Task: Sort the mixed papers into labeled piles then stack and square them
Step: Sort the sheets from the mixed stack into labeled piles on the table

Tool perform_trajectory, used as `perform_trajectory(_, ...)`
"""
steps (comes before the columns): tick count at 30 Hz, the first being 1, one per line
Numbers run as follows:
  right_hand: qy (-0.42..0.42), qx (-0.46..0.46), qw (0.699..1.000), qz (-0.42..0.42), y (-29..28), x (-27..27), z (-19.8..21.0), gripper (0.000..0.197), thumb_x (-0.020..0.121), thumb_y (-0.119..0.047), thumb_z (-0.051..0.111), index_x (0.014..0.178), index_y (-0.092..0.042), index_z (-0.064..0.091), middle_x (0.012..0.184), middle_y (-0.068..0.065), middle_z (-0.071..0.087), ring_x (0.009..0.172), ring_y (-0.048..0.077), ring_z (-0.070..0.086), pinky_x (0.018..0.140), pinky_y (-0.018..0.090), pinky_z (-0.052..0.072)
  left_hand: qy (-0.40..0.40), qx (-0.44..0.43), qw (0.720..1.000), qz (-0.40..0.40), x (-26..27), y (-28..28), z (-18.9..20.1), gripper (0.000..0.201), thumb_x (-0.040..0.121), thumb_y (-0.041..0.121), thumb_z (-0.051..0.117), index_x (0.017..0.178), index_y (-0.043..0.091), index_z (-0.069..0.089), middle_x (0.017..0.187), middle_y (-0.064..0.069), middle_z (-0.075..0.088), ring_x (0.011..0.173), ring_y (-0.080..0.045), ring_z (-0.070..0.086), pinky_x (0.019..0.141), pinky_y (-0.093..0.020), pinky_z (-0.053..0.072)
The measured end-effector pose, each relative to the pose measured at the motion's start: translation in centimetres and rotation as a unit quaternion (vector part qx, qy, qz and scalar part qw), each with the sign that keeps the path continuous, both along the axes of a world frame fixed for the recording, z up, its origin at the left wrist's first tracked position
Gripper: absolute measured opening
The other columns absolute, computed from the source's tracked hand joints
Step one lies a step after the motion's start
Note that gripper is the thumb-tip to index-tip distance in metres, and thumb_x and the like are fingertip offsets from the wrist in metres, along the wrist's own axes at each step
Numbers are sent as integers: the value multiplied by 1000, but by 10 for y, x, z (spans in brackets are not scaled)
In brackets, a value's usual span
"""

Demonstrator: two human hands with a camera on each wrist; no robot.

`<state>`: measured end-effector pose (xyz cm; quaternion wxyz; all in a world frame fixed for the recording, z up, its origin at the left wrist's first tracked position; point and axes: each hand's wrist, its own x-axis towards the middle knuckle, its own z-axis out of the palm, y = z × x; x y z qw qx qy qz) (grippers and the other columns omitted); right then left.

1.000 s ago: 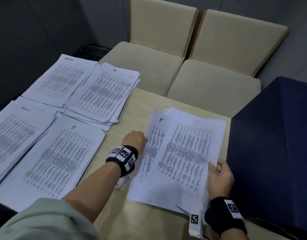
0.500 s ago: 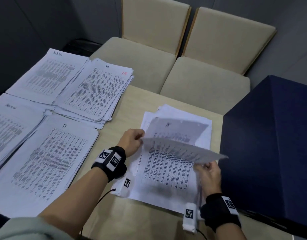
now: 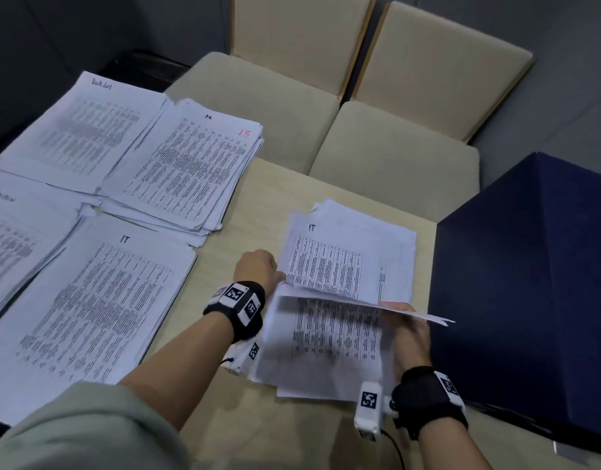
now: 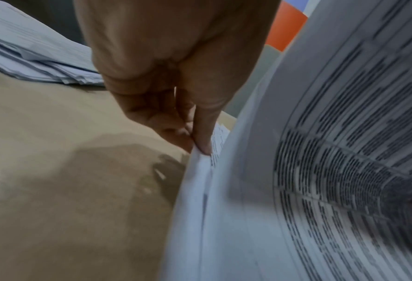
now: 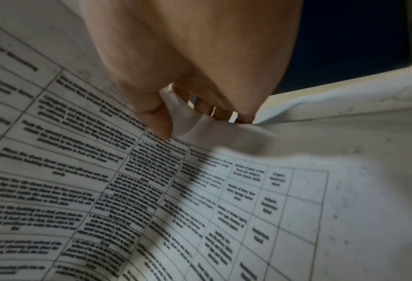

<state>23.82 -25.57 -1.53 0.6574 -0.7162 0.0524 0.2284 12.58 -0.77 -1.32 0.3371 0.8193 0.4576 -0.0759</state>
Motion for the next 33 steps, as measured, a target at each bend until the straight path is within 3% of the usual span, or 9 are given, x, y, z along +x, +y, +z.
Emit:
perform_trajectory(4,-7,-41,998,-49,2,-4,7,17,84,11,60,92,-3,67,76,2,62,73,13,54,56,9,47,27,79,991,-108,-2,7,4,22,91,21,60,81,4,67,80,-15,65,81,-33,63,64,-30,43)
perform_trajectory(7,5,-78,995,-60,1,-4,5,18,81,10,59,83,-6,67,73,5,62,74,18,54,62,22,47,53,153,966,-201,-6,12,17,31,101,34,47,93,10,66,90,-11,66,80,-29,61,68,-32,45)
perform_trajectory(11,61,-40,995,-63,0,-7,0,17,77,9,56,82,-5,62,80,11,63,78,24,58,68,31,48,-107,81,954,-268,-16,20,20,34,97,29,55,68,11,58,64,-6,61,61,-27,54,57,-33,39)
perform_trajectory(14,70,-25,994,-78,2,-10,-4,18,75,7,59,81,-7,65,87,11,65,88,26,59,83,39,49,-220,-56,951,-209,-26,20,13,22,87,18,71,66,13,67,59,-6,63,55,-16,52,57,-28,40)
perform_trajectory(18,75,5,995,-72,4,-13,-6,18,79,4,62,89,-8,70,99,12,73,105,29,66,101,40,48,-263,-150,939,-161,-27,16,9,15,79,-1,74,75,13,77,66,-1,70,58,-6,57,61,-17,46)
perform_trajectory(24,76,13,995,-65,12,-7,1,15,84,6,56,83,-6,66,95,14,70,97,27,63,97,41,48,-328,-250,907,-85,-23,17,13,26,76,-14,71,67,10,71,65,0,70,63,-8,65,68,-21,54)
perform_trajectory(28,64,-9,996,-69,18,-1,2,21,85,9,56,80,-9,64,77,5,71,84,21,63,78,27,52,-321,-285,898,-99,-18,21,9,28,74,-23,64,65,2,71,73,-1,74,73,-8,70,72,-19,53)
perform_trajectory(31,66,-1,994,-87,18,1,-5,26,82,10,59,73,-14,66,75,2,68,89,22,59,90,34,50,-305,-296,905,-30,-16,20,2,30,78,-22,59,73,7,66,64,6,68,63,-10,63,66,-23,50)
perform_trajectory(33,68,21,993,-95,14,1,-10,24,79,9,57,81,-13,64,88,8,67,96,24,59,97,40,46,-261,-224,939,23,-13,20,-8,24,83,-10,57,80,14,64,76,4,68,70,-21,62,68,-29,50)
